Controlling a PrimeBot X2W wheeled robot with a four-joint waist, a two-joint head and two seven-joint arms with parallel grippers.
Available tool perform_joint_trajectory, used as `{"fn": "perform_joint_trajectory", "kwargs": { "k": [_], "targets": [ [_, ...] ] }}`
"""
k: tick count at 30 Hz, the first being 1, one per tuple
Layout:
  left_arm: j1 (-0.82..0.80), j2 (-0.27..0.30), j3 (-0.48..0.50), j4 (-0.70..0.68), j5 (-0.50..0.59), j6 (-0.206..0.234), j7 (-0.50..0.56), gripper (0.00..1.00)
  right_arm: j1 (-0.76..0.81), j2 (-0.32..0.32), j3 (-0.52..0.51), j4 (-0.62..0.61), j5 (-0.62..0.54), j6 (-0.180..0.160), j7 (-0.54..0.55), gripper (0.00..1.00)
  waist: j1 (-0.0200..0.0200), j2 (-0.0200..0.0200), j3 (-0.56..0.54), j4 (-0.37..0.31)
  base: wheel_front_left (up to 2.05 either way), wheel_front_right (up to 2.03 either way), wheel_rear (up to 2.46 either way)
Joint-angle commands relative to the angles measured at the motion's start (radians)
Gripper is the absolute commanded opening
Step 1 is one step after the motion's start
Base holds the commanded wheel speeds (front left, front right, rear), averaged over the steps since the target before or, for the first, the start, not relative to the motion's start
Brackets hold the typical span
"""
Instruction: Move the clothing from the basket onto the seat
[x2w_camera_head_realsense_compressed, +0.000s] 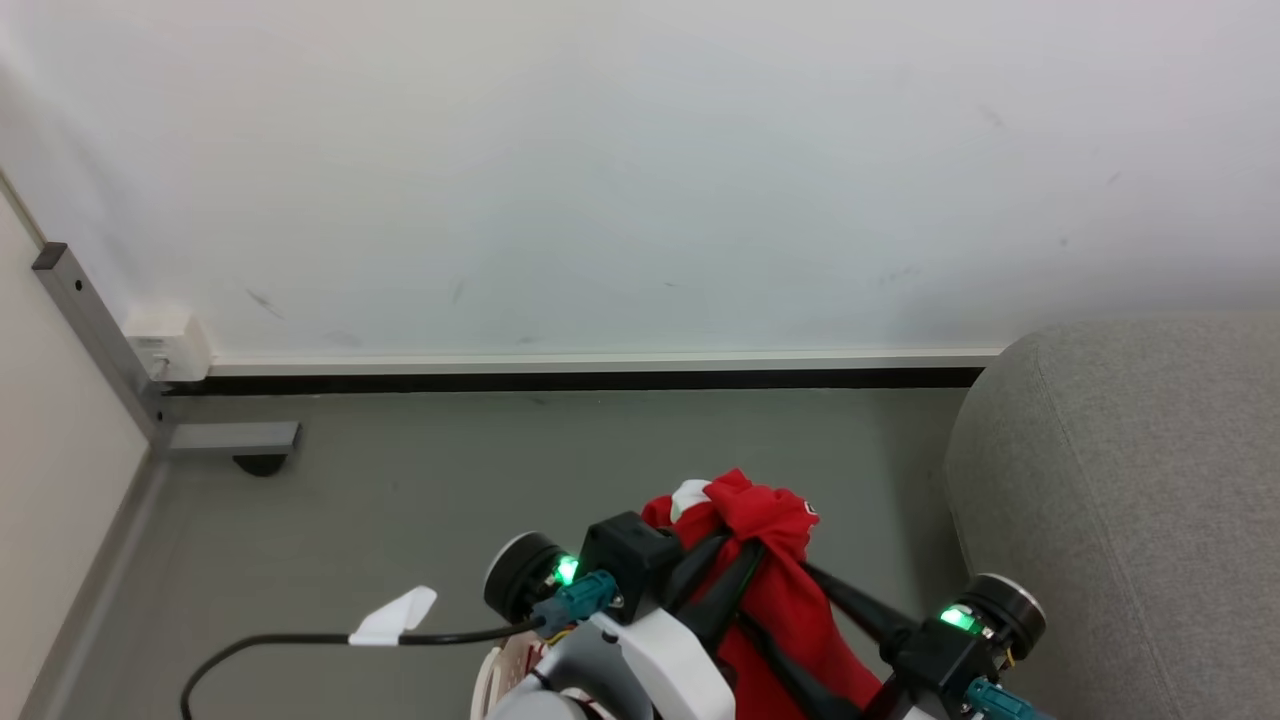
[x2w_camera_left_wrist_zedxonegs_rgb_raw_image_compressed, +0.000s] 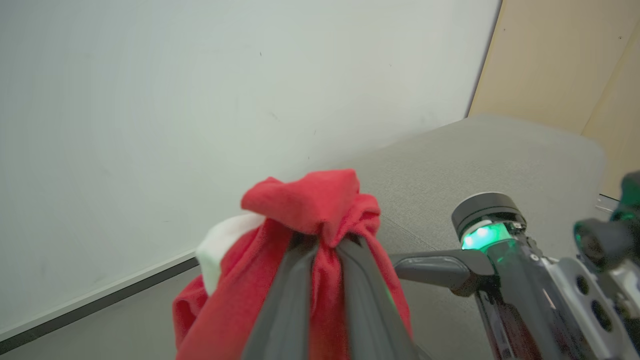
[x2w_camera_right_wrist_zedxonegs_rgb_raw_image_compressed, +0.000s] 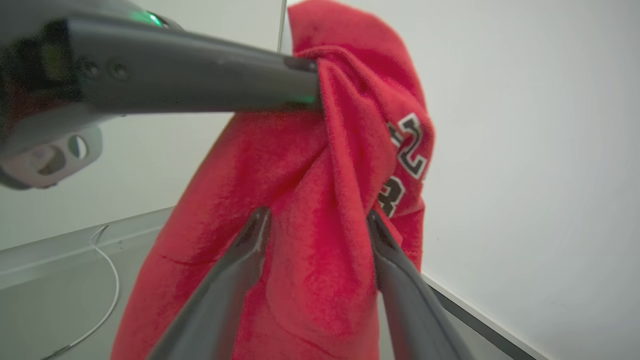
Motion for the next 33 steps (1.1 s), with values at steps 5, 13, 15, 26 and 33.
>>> {"fn": "perform_joint_trajectory", "kwargs": {
  "k": [5, 13, 15, 26, 33],
  "targets": [
    [0.004, 0.001, -0.011, 0.003, -0.016, -0.006, -0.004, 0.00, -0.028, 0.013, 0.002, 0.006, 0.054, -0.002, 0.001, 0.00, 0.0000, 0.0000, 0.002, 0.006, 0.00, 0.00, 0.00],
    [0.020, 0.011, -0.002, 0.033, -0.027, 0.011, -0.026, 1.00, 0.016, 0.021, -0.085, -0.030, 0.113, -0.002, 0.000, 0.00, 0.0000, 0.0000, 0.012, -0.009, 0.00, 0.00, 0.00],
    [0.023, 0.011, -0.004, 0.047, -0.023, 0.015, -0.038, 1.00, 0.032, 0.015, -0.122, -0.042, 0.125, -0.002, 0.000, 0.00, 0.0000, 0.0000, 0.017, -0.020, 0.00, 0.00, 0.00],
    [0.031, 0.001, -0.029, 0.120, -0.033, 0.014, -0.116, 1.00, 0.114, -0.010, -0.323, -0.100, 0.121, -0.002, 0.000, 0.00, 0.0000, 0.0000, 0.044, -0.118, 0.00, 0.00, 0.00],
    [0.019, -0.002, -0.042, 0.160, -0.039, 0.019, -0.149, 1.00, 0.157, -0.024, -0.399, -0.128, 0.119, -0.002, 0.001, 0.00, 0.0000, 0.0000, 0.065, -0.202, 0.00, 0.00, 0.00]
  ]
}}
